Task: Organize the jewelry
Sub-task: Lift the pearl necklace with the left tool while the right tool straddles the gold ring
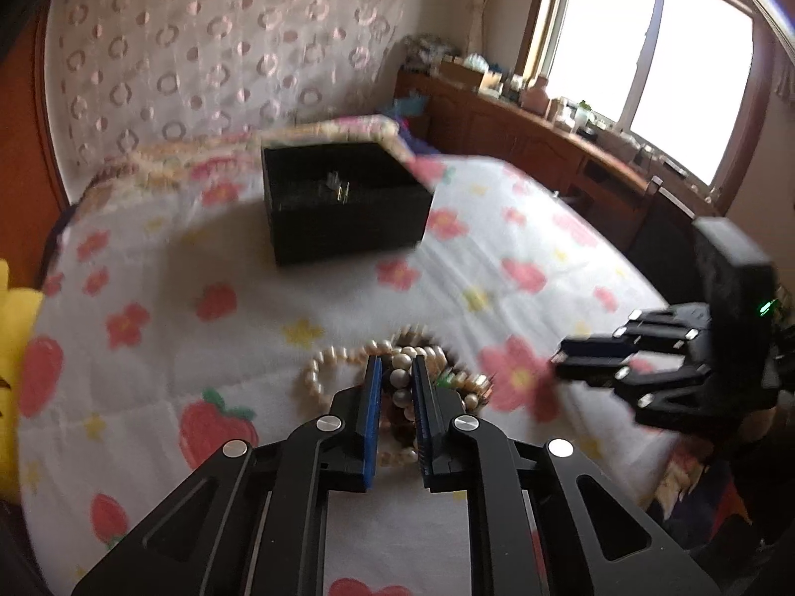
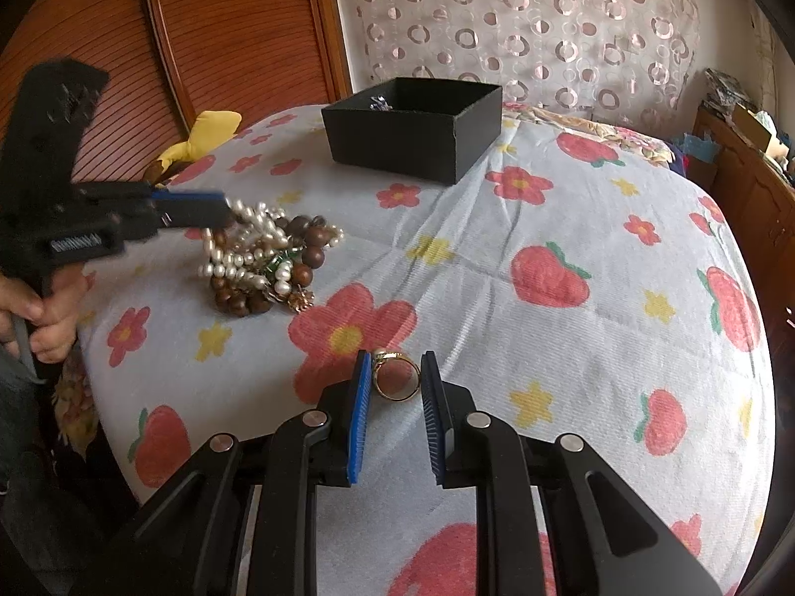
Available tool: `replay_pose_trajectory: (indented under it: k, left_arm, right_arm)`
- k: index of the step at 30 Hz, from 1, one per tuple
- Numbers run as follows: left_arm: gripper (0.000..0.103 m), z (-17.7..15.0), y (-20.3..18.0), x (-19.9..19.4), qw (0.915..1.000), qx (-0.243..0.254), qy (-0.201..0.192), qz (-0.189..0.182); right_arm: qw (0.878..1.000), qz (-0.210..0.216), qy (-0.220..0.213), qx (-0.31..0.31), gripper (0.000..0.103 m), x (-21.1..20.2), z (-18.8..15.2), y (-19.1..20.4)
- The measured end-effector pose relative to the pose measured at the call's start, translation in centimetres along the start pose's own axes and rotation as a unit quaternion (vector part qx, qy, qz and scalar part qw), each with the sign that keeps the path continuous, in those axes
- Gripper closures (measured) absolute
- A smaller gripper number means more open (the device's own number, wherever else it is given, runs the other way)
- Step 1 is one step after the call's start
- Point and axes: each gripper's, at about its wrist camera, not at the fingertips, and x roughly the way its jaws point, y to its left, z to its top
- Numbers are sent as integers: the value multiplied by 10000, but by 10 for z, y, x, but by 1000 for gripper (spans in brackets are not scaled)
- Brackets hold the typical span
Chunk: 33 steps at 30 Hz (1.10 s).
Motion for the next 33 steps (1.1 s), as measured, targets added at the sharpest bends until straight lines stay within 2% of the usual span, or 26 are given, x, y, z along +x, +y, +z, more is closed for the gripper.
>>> replay_pose_trajectory:
  k: [5,7,10,12,17,22,28,33]
  left_arm:
    - [92,25,-15,-33,9991,235,-359,-34]
    - [92,30,-20,-40,9986,355,-390,42]
    - [92,34,-21,-38,9985,441,-284,162]
    - [96,31,-15,-32,9988,402,-169,239]
    - [96,7,12,-13,9987,166,222,417]
    - [96,-10,28,-11,9982,-11,335,505]
    - [96,-17,29,-17,9987,-47,244,454]
    - [97,-6,18,-38,9996,-69,-155,207]
  right_arm:
    - [9999,14,-130,-43,81,-9,10,5]
    - [9998,15,-175,-63,81,-12,12,6]
    - [9997,25,-217,-80,81,-15,15,8]
    - [9997,31,-221,-80,81,-15,16,8]
    - [9997,44,-189,-114,81,-12,16,11]
    - [9998,57,-155,-112,81,-8,15,11]
    - [9998,69,-125,-118,81,-4,15,12]
    - [9998,52,-137,-114,81,-3,15,12]
